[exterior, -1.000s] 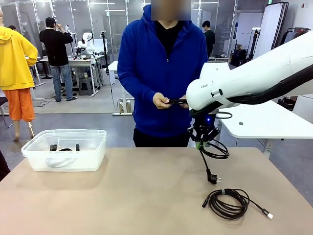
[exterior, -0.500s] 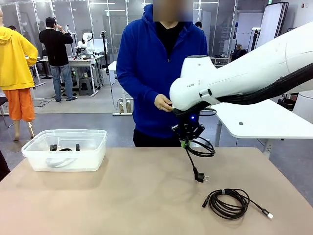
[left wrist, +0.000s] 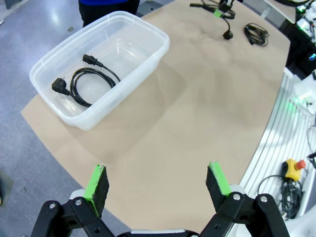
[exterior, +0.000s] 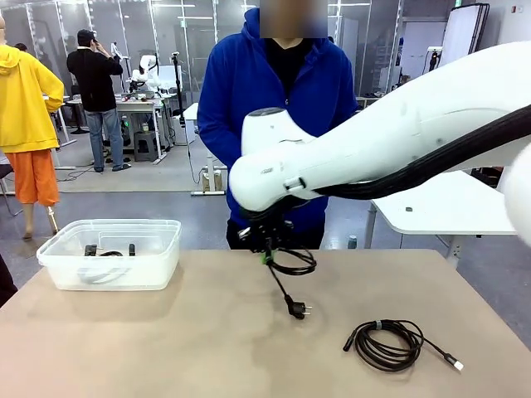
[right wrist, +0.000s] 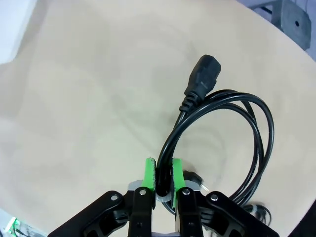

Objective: Organize and store the cables.
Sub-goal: Place the Power Cable into the Organizing box.

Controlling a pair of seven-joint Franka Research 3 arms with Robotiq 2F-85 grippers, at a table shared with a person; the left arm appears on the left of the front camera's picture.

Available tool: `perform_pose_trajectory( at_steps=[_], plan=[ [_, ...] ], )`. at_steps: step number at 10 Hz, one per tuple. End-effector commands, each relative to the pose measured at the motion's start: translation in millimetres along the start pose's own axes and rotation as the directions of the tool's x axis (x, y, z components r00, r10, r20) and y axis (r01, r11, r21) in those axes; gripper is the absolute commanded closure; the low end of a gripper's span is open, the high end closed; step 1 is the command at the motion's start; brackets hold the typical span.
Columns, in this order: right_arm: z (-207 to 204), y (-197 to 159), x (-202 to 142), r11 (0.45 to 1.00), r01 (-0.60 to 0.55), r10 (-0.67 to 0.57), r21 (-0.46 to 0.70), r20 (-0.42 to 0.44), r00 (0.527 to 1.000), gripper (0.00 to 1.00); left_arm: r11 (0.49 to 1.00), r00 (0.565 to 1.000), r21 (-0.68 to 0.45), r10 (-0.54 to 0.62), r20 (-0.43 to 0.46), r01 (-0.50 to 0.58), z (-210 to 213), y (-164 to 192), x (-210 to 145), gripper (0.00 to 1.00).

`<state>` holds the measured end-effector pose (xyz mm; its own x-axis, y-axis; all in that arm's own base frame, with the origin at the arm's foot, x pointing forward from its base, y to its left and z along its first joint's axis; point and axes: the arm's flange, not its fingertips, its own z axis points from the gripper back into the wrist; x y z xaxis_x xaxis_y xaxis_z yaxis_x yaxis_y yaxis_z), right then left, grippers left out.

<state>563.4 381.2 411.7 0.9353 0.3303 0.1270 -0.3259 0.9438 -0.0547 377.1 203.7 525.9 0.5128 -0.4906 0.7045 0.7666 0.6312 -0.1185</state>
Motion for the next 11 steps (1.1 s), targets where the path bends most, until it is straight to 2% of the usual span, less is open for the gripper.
perform_pose_trajectory(
  at_steps=[1,4,8,9,10,11],
  plan=[
    [-15.6,31.0,24.4,0.999,-0.026,0.025,-0.021,-0.039,0.999,1.0,1.0,1.0,0.009,-0.005,-0.001,0.005,1.2,-2.1,-0.1,0.0],
    [-54.4,65.4,36.4,0.995,-0.094,0.097,0.045,-0.075,0.992,1.0,1.0,1.0,0.009,-0.005,-0.001,0.005,1.2,-2.1,-0.1,0.0],
    [-82.8,77.0,34.2,0.988,-0.138,0.144,0.065,-0.104,0.984,1.0,1.0,1.0,0.009,-0.005,-0.001,0.005,1.2,-2.1,-0.1,0.0],
    [-84.6,77.0,33.9,0.989,-0.132,0.139,0.064,-0.109,0.984,0.57,1.0,1.0,0.009,-0.005,-0.001,0.005,1.2,-2.1,-0.1,0.0],
    [-85.0,77.2,32.8,0.989,-0.134,0.14,0.06,-0.108,0.984,0.47,1.0,1.0,0.009,-0.005,-0.001,0.005,1.2,-2.1,-0.1,0.0],
    [-83.0,77.3,29.7,0.988,-0.14,0.145,0.061,-0.099,0.984,0.2,1.0,1.0,0.009,-0.005,-0.001,0.005,1.2,-2.1,-0.1,0.0]
  ],
)
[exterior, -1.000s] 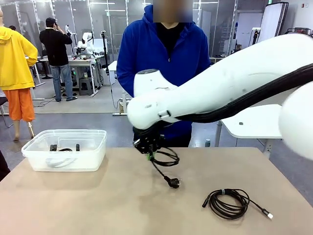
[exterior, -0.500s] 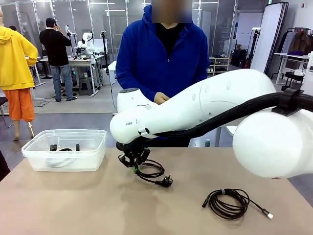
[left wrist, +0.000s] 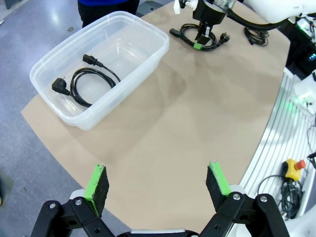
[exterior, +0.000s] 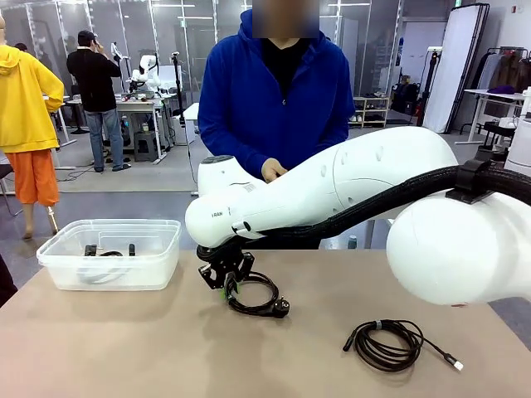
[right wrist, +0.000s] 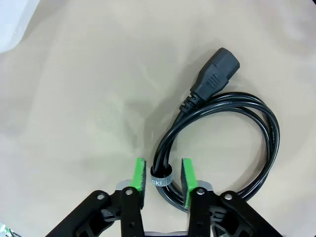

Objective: Organize and store the cables.
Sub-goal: Place the Power Cable into the Organizing box.

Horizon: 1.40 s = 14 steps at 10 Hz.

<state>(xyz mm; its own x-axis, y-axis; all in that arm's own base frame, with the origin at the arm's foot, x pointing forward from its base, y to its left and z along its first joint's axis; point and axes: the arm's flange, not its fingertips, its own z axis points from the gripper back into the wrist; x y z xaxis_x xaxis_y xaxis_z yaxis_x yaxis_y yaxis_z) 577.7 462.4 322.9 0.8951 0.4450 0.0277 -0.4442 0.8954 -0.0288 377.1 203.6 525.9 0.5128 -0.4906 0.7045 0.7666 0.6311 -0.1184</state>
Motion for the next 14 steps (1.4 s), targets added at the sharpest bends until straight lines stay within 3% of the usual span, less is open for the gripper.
perform_pose_trajectory(
  at_steps=[1,2,5,6,10,14],
  plan=[
    [10.5,-0.7,-3.1,1.0,-0.019,0.019,0.024,0.004,1.0,0.1,1.0,1.0,0.009,-0.005,-0.001,0.005,1.3,-2.0,-0.1,0.0],
    [15.0,-2.7,-7.8,0.999,-0.021,0.02,0.026,0.013,1.0,0.0,1.0,1.0,0.009,-0.005,-0.001,0.005,1.3,-2.0,-0.1,0.0],
    [41.5,-15.2,-33.8,0.997,-0.059,0.056,0.052,0.056,0.997,0.03,1.0,1.0,0.009,-0.005,-0.001,0.005,1.3,-2.0,-0.1,0.0],
    [53.7,-25.4,-47.3,0.993,-0.094,0.09,0.071,0.065,0.994,0.0,1.0,1.0,0.009,-0.005,-0.001,0.005,1.3,-2.0,-0.1,0.0],
    [113.0,-131.4,-132.8,0.959,-0.241,0.213,0.148,0.182,0.96,0.0,1.0,1.0,0.009,-0.005,-0.001,0.005,1.3,-2.0,-0.1,0.0],
    [152.7,-231.2,-215.7,0.966,-0.219,0.164,0.137,0.331,0.929,0.0,1.0,1.0,0.009,-0.005,-0.001,0.005,1.3,-2.0,-0.1,0.0]
  ],
)
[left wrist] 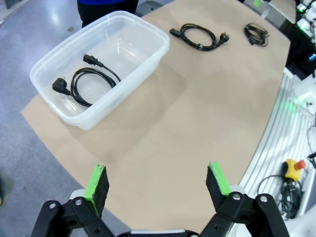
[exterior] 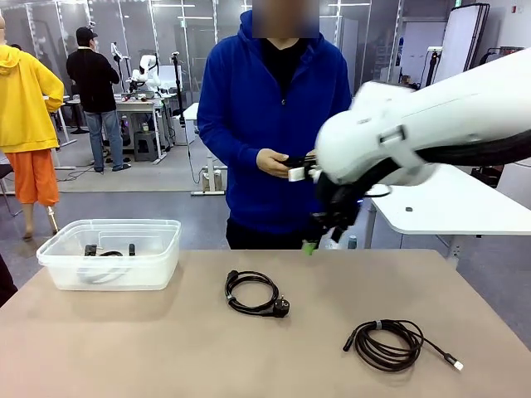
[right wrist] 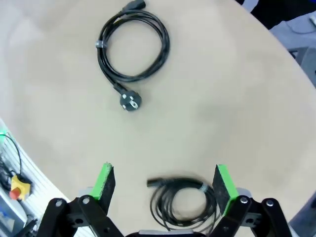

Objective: Organize and store the cables.
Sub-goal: Place the Power Cable into the Organizing box.

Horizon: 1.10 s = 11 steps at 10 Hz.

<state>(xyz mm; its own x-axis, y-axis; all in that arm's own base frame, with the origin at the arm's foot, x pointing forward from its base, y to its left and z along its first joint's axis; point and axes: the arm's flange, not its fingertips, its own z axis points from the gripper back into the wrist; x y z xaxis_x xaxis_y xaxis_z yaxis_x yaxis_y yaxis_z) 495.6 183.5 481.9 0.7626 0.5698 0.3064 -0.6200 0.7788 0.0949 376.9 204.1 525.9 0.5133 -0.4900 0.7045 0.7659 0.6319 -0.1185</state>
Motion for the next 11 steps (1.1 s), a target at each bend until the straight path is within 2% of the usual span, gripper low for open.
perform_pose_trajectory(
  at_steps=[1,2,5,7,8,11],
  plan=[
    [22.3,-26.5,-52.0,1.0,-0.007,0.007,-0.005,0.092,0.996,0.0,1.0,1.0,0.008,-0.006,-0.001,0.006,1.0,-2.2,0.2,0.0],
    [37.4,-42.4,-79.3,0.999,-0.009,0.014,-0.036,0.131,0.991,0.0,1.0,1.0,0.008,-0.006,-0.001,0.006,1.0,-2.2,0.2,0.0],
    [70.7,-82.3,-156.7,0.999,-0.017,0.023,-0.03,0.216,0.976,0.0,1.0,1.0,0.008,-0.006,-0.001,0.006,1.0,-2.2,0.2,0.0],
    [73.3,-93.5,-192.2,0.998,-0.015,0.032,-0.067,0.26,0.965,0.0,1.0,1.0,0.008,-0.006,-0.001,0.006,1.0,-2.2,0.2,0.0],
    [78.2,-105.1,-206.6,0.999,-0.009,0.02,-0.044,0.275,0.961,0.0,1.0,1.0,0.008,-0.006,-0.001,0.006,1.0,-2.2,0.2,0.0],
    [90.3,-139.3,-253.4,0.992,-0.124,0.119,0.0,0.28,0.953,0.0,1.0,1.0,0.008,-0.006,-0.001,0.006,1.0,-2.2,0.2,0.0]
  ],
)
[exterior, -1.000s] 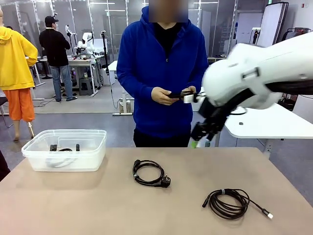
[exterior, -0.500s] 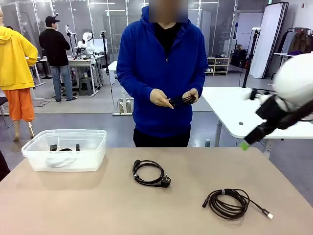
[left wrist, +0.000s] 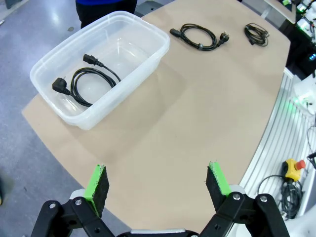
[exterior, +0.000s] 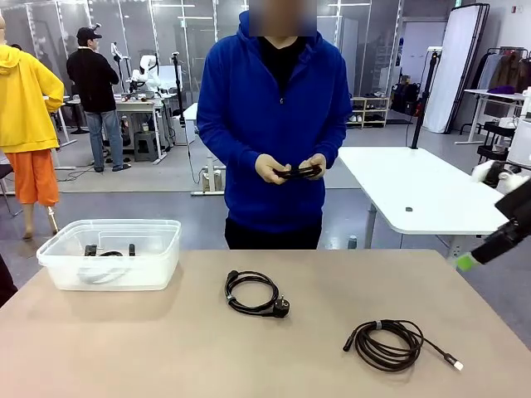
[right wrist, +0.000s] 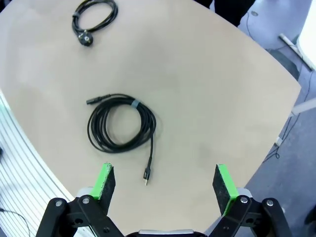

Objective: Organize and store the cables.
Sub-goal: Place the Power Cable into the Organizing box.

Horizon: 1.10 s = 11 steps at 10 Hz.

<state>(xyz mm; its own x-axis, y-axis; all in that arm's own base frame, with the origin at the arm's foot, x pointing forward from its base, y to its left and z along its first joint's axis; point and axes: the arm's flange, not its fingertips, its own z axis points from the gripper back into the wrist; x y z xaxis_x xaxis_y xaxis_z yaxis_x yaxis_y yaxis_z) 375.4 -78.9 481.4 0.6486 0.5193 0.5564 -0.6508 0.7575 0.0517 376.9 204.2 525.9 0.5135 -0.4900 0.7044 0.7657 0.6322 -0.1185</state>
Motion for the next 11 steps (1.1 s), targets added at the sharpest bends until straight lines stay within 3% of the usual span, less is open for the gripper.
perform_pose_trajectory(
  at_steps=[1,5,6,7,9,11],
  plan=[
    [6.2,-18.1,-25.0,0.997,-0.061,0.06,0.049,0.03,0.998,0.0,1.0,1.0,0.008,-0.006,-0.001,0.006,0.9,-2.2,0.3,0.0],
    [12.7,-48.4,-72.9,0.989,-0.093,0.082,0.118,0.095,0.992,0.0,1.0,1.0,0.008,-0.006,-0.001,0.006,0.9,-2.2,0.3,0.0],
    [11.7,-48.7,-74.9,0.987,-0.109,0.095,0.118,0.118,0.988,0.0,1.0,1.0,0.008,-0.006,-0.001,0.006,0.9,-2.2,0.3,0.0],
    [14.8,-40.0,-70.0,0.993,-0.077,0.071,0.086,0.063,0.995,0.0,1.0,1.0,0.008,-0.006,-0.001,0.006,0.9,-2.2,0.3,0.0],
    [14.8,-40.0,-70.0,0.993,-0.077,0.071,0.086,0.063,0.995,0.0,1.0,1.0,0.002,0.003,0.012,-0.003,-8.1,-0.6,4.6,0.0],
    [14.8,-40.0,-70.0,0.993,-0.077,0.071,0.086,0.063,0.995,0.0,0.997,0.999,-0.058,-0.046,0.015,0.047,-20.2,-20.5,28.5,0.0]
  ],
)
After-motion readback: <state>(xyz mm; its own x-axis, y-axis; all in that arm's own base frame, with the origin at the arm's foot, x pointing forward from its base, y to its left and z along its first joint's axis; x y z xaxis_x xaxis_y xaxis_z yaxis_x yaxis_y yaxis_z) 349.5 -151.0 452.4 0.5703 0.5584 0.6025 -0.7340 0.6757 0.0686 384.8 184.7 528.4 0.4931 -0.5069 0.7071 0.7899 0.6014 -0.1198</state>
